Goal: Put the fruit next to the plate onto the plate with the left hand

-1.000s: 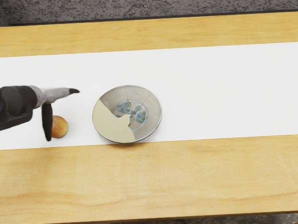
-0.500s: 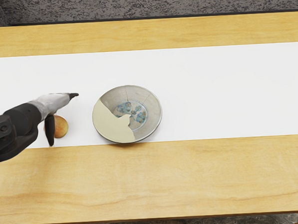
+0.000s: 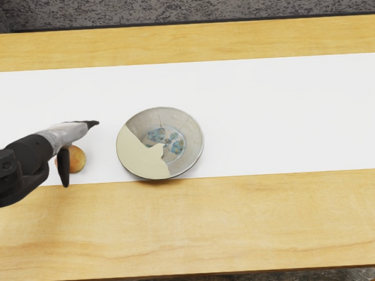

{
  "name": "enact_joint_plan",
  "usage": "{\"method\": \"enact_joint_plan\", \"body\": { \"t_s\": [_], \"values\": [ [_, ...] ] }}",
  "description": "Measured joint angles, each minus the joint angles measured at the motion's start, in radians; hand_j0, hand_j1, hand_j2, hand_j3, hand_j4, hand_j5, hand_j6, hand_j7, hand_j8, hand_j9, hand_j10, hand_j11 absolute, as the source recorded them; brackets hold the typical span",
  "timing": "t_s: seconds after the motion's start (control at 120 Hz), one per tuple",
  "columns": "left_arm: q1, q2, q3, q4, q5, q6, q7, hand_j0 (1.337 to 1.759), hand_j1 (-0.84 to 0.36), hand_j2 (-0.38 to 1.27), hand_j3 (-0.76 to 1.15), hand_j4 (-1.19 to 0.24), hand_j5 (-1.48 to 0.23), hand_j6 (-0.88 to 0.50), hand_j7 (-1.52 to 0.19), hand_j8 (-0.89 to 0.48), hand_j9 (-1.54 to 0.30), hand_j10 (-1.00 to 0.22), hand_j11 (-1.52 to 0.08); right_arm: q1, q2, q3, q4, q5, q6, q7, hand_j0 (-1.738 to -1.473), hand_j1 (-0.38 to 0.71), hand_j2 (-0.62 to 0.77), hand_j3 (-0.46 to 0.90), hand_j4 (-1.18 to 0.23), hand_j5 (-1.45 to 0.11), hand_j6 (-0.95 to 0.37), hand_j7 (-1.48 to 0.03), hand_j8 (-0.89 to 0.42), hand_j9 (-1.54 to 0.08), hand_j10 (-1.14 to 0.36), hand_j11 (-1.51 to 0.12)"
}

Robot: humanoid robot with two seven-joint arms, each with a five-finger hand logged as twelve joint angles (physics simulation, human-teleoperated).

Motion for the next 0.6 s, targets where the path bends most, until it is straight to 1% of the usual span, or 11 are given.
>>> {"method": "enact_joint_plan", "body": {
  "t_s": [0.283,0.6],
  "values": [
    [0.002,0.001,0.001,0.003,-0.040,-0.001,0.000,1.658,0.13,0.04,0.00,-0.19,-0.24,-0.19,-0.24,-0.19,-0.24,-0.19,-0.24,0.006,0.000,0.000,0.000,0.000,0.000,0.000,-1.658,-0.33,0.00,0.00,-0.01,-0.02,-0.01,-0.02,-0.01,-0.02,-0.01,-0.02],
    [0.006,0.010,0.002,0.005,-0.045,0.000,0.000,1.658,0.02,0.06,0.00,-0.29,-0.36,-0.29,-0.36,-0.29,-0.36,-0.28,-0.36,0.007,0.000,0.000,0.001,0.000,0.000,0.000,-1.658,-0.33,0.00,0.00,-0.01,-0.02,-0.01,-0.02,-0.01,-0.02,-0.01,-0.02]
  ]
}}
